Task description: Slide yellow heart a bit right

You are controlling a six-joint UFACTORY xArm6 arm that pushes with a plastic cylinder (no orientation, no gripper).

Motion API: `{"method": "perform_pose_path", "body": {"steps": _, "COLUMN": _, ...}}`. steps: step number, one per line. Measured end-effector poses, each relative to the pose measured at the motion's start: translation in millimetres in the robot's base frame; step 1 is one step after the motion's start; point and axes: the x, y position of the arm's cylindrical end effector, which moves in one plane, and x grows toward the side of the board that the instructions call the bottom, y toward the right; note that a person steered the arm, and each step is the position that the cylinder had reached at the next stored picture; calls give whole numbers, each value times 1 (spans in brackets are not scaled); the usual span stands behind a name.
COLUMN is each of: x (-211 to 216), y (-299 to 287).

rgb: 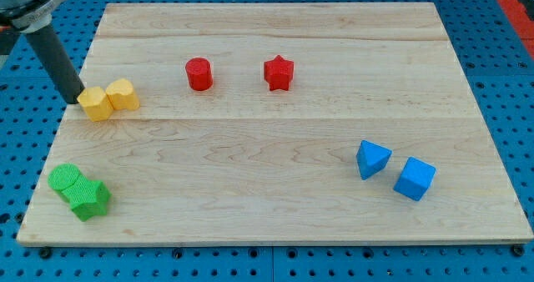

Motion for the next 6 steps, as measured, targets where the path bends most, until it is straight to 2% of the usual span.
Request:
{"method": "perform_pose_path", "body": {"steps": 2, "x": 3, "y": 52}}
{"method": "perform_pose_path", "body": {"steps": 3, "x": -7, "y": 22}}
{"method": "perform_pose_path", "body": {"steps": 6, "x": -26, "y": 63}}
